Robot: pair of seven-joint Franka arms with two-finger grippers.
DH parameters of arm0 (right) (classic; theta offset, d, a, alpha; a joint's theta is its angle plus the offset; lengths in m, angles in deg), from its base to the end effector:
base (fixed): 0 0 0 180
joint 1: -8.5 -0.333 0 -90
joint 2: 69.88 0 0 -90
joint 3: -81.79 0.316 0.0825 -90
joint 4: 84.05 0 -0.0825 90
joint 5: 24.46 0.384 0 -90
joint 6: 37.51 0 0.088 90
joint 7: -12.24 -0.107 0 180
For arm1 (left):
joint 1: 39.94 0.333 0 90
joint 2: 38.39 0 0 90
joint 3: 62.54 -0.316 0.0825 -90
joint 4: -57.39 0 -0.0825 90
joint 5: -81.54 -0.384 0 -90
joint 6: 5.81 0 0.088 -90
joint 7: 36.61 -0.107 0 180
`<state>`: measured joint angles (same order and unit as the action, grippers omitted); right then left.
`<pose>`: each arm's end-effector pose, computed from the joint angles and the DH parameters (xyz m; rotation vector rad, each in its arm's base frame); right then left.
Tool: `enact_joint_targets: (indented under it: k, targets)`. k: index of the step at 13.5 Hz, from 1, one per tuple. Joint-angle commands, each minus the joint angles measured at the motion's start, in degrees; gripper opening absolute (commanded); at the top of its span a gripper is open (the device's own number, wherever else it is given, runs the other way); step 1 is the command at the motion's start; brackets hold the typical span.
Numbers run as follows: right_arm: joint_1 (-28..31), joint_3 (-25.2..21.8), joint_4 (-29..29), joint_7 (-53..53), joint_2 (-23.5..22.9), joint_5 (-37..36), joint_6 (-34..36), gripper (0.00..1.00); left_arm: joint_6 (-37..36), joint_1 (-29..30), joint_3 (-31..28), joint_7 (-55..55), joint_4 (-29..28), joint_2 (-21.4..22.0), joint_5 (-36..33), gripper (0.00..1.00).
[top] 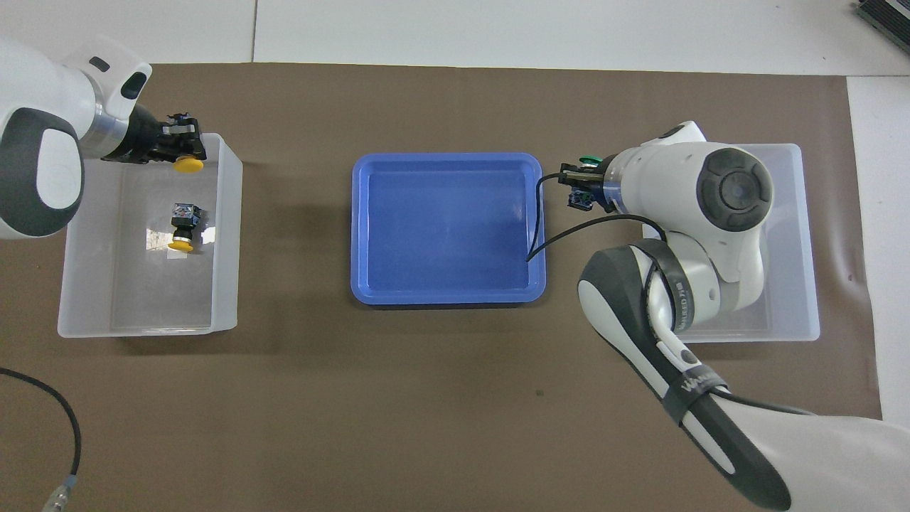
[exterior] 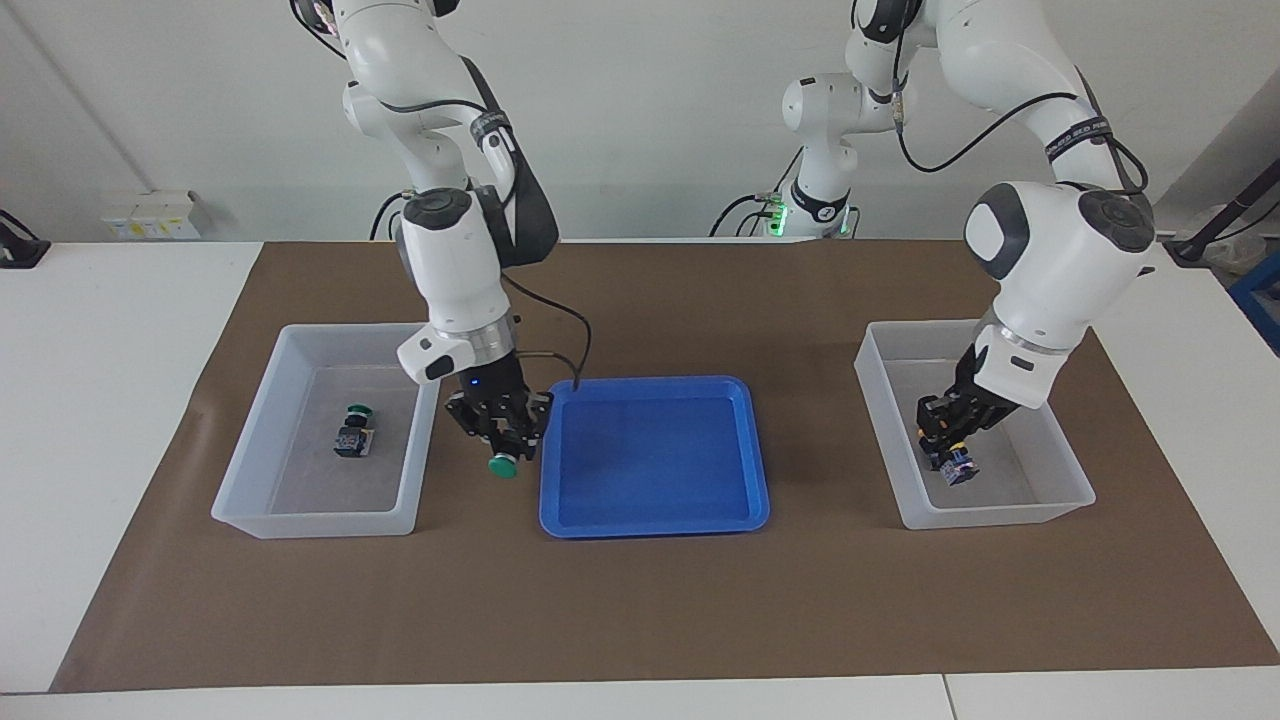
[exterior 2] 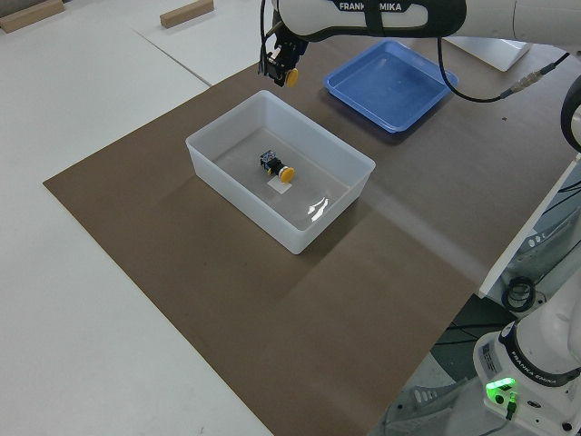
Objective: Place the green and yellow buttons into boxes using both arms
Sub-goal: 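Place the yellow button with the left gripper while the right gripper places green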
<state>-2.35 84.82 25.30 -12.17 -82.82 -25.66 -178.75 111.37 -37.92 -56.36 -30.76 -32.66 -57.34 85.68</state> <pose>0.6196 0.1513 0.4147 -2.9887 0.2591 -0.4756 0.6713 -0.0442 0.4661 3.0199 0.1000 0.2044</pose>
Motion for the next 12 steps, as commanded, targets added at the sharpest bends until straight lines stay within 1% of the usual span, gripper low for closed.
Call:
enact_joint_targets:
  k: [1,2,4,6,7,8,10,12]
  targets:
    - [6.52,0.83,4.29,10.74,3.71,0.33,1.75,0.00,0.59,2.97,0.15,-9.42,-3.81,1.72,1.05,0.00]
    - [8.72,0.83,4.29,14.61,3.71,0.33,3.15,0.00,1.81,3.33,0.06,-11.71,-4.69,1.72,1.05,0.00]
    - [11.98,0.92,3.42,19.29,3.80,0.50,7.72,0.00,5.50,5.61,0.06,-15.76,-8.81,2.42,1.05,0.00]
    - [13.31,0.83,3.50,20.45,3.98,0.94,10.44,0.00,9.80,7.54,0.06,-20.77,-12.42,2.69,0.78,0.00]
    - [14.10,0.74,3.59,20.54,3.98,1.03,12.46,0.00,11.39,7.99,-0.12,-22.01,-13.13,2.43,0.61,0.00]
    - [14.98,0.66,3.94,21.15,3.98,1.03,13.35,0.00,12.28,8.25,-0.20,-22.28,-13.40,2.08,0.52,0.00]
    - [17.61,0.57,4.21,25.88,3.89,0.77,16.59,0.00,14.29,9.56,-0.29,-22.28,-15.23,1.81,0.43,0.00]
    - [20.77,0.48,4.21,29.31,4.24,-0.11,21.76,0.00,20.86,10.45,-0.29,-22.37,-20.06,1.63,0.43,0.00]
